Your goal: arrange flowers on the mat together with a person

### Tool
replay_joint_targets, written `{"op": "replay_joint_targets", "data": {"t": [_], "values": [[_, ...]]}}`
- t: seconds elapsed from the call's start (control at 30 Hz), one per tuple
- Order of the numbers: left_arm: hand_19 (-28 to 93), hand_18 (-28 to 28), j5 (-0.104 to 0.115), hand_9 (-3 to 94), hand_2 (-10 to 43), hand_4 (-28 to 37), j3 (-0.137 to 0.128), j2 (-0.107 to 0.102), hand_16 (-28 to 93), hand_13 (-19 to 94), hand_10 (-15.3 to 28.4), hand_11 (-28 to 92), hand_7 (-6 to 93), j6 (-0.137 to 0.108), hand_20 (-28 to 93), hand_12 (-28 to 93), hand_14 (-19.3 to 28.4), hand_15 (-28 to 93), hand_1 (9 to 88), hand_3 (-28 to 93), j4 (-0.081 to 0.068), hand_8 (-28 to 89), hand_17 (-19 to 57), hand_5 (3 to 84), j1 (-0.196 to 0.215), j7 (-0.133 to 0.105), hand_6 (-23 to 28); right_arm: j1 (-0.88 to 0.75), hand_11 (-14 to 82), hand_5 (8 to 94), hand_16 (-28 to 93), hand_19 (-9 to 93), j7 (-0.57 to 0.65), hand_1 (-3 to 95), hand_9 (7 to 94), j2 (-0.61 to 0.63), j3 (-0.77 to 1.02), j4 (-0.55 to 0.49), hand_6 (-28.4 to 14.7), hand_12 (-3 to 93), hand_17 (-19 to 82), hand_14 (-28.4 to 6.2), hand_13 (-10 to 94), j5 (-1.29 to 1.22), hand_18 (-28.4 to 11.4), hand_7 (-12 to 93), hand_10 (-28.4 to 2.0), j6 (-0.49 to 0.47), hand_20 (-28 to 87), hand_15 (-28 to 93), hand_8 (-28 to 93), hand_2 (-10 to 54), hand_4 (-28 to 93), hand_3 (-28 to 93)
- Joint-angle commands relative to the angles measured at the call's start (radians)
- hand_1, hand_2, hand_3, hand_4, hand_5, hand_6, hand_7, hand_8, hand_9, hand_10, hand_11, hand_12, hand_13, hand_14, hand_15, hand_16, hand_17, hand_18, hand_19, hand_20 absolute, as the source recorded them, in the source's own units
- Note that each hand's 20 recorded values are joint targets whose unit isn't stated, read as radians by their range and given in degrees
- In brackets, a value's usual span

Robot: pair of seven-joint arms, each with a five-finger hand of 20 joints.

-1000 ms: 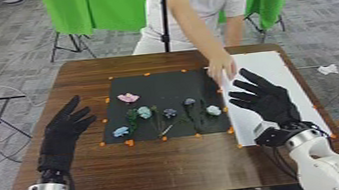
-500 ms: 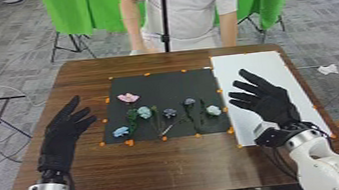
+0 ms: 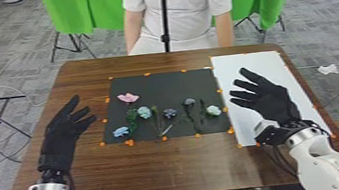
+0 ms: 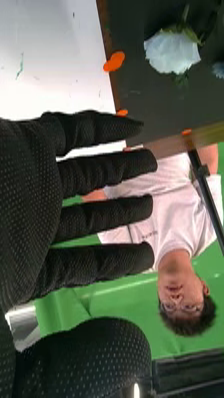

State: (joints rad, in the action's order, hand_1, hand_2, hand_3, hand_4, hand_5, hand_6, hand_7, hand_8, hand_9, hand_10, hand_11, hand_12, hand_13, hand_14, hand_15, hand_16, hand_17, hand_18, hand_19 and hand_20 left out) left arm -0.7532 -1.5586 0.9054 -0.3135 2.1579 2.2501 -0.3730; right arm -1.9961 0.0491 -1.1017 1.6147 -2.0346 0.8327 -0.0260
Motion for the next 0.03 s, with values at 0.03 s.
{"op": "replay_joint_targets", "data": {"t": [0.03], "values": [[49,26.2,0.010,34.7,3.1,-27.8,0.007,-0.001,-6,26,16.3,22,11.1,-0.010,18,10,25.0,44,23.6,79,-0.007,-9,-8.5,34.8,0.005,-0.005,3.2,-0.007,5.9,40.3,20,46,-0.009,20.4,42.2,0.002,-0.001,-0.001,5.3,14.1,5,-16.0,34,0.008,-21.8,14,-10.2,0.001,16,17,-12,6.0,-28,80]]}}
